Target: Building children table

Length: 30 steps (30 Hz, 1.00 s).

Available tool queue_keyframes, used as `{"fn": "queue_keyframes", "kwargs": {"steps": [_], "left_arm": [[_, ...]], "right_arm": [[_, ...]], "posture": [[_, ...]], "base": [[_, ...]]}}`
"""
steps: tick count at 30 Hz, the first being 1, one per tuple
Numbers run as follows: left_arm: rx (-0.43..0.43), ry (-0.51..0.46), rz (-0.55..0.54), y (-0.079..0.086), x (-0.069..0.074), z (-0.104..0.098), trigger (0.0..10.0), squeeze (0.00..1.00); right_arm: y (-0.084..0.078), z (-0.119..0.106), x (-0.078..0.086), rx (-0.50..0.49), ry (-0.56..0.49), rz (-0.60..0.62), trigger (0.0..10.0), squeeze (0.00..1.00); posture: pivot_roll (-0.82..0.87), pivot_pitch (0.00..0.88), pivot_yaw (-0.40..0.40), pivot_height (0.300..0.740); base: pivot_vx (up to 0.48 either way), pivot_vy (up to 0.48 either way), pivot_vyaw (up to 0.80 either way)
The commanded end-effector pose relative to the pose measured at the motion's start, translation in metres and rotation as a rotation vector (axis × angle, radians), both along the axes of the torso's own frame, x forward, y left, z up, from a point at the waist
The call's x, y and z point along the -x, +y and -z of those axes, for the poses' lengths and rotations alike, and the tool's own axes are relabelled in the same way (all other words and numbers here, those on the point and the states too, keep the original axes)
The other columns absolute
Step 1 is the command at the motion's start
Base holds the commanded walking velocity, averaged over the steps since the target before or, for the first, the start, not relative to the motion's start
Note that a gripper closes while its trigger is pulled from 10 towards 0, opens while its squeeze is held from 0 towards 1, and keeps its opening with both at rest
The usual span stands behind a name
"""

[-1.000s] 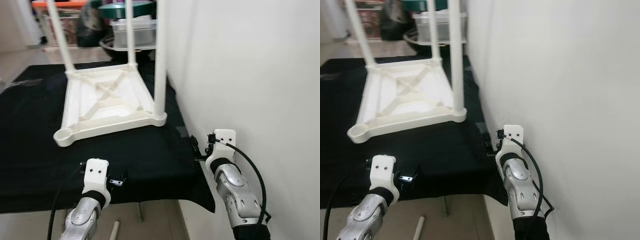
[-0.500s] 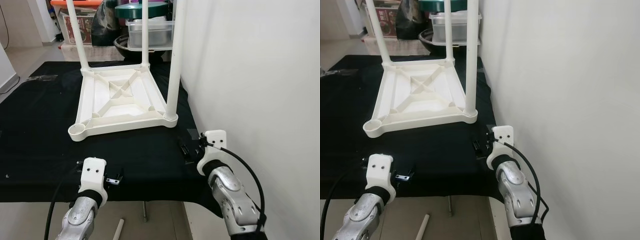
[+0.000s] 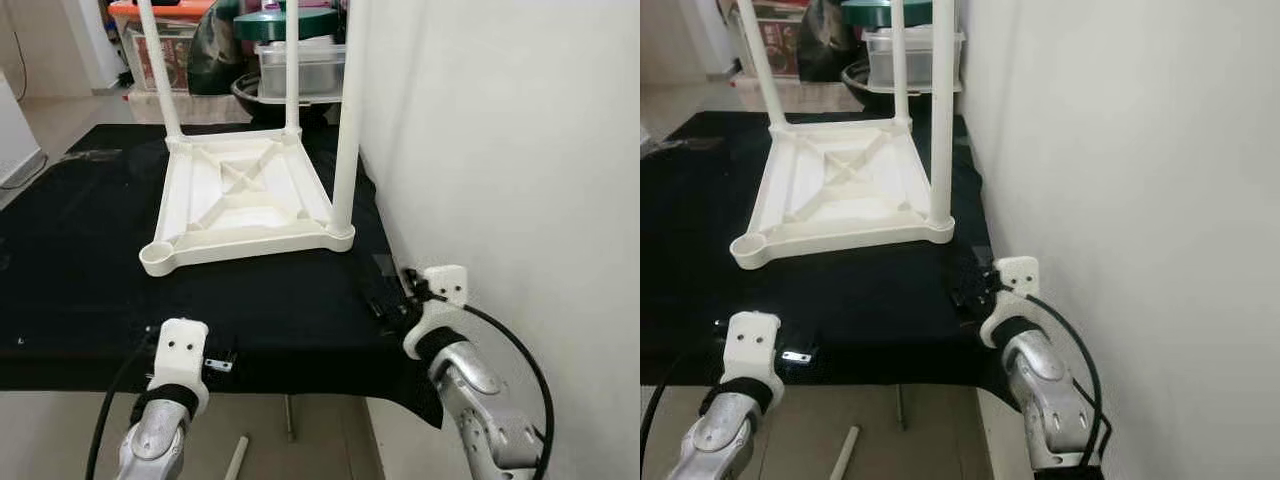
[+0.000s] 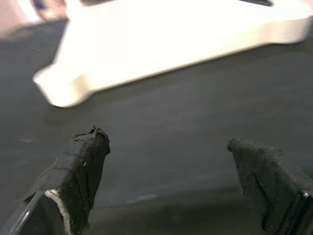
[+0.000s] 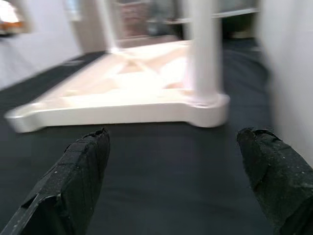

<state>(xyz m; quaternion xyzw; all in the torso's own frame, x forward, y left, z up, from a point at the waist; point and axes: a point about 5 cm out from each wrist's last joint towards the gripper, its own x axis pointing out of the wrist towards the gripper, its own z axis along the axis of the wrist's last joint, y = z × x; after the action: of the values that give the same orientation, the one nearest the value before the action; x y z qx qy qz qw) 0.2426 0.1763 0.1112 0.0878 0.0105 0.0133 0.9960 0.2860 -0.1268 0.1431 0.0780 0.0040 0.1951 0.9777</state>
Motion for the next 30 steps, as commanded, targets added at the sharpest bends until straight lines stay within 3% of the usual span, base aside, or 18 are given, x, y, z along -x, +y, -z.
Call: {"fn": "queue_keyframes", "kwargs": {"steps": [1, 3, 6, 9, 27, 30], "left_arm": [[-0.030, -0.007, -0.041, 0.008, 0.001, 0.001, 10.0, 0.00], [-0.039, -0.038, -0.060, 0.011, 0.001, -0.004, 10.0, 0.00], [-0.073, -0.172, -0.151, 0.020, 0.005, -0.020, 10.0, 0.00], [-0.074, -0.190, -0.162, 0.022, 0.006, -0.023, 10.0, 0.00], [-0.061, -0.169, -0.111, 0.013, 0.006, -0.015, 10.0, 0.00], [-0.037, -0.127, -0.114, 0.014, 0.005, -0.008, 10.0, 0.00]], "right_arm": [[0.003, -0.003, 0.001, -0.014, -0.002, -0.028, 10.0, 0.00], [0.004, -0.003, 0.003, -0.015, -0.004, -0.040, 10.0, 0.00], [0.000, -0.007, 0.006, -0.030, -0.026, -0.044, 10.0, 0.00], [-0.002, -0.010, 0.006, -0.038, -0.040, -0.031, 10.0, 0.00], [0.002, -0.007, 0.010, 0.005, -0.027, -0.094, 10.0, 0.00], [0.003, -0.004, 0.012, 0.026, -0.010, -0.138, 10.0, 0.00]], "posture": [[0.07, 0.000, -0.034, 0.680], [0.08, 0.000, -0.035, 0.675], [0.07, 0.000, -0.036, 0.660], [0.08, 0.000, -0.038, 0.655], [0.07, 0.000, -0.034, 0.605], [0.07, 0.000, -0.036, 0.590]], "base": [[0.000, 0.000, 0.00], [0.000, 0.000, 0.00], [0.000, 0.000, 0.00], [0.000, 0.000, 0.00], [0.000, 0.000, 0.00], [0.000, 0.000, 0.00]]}}
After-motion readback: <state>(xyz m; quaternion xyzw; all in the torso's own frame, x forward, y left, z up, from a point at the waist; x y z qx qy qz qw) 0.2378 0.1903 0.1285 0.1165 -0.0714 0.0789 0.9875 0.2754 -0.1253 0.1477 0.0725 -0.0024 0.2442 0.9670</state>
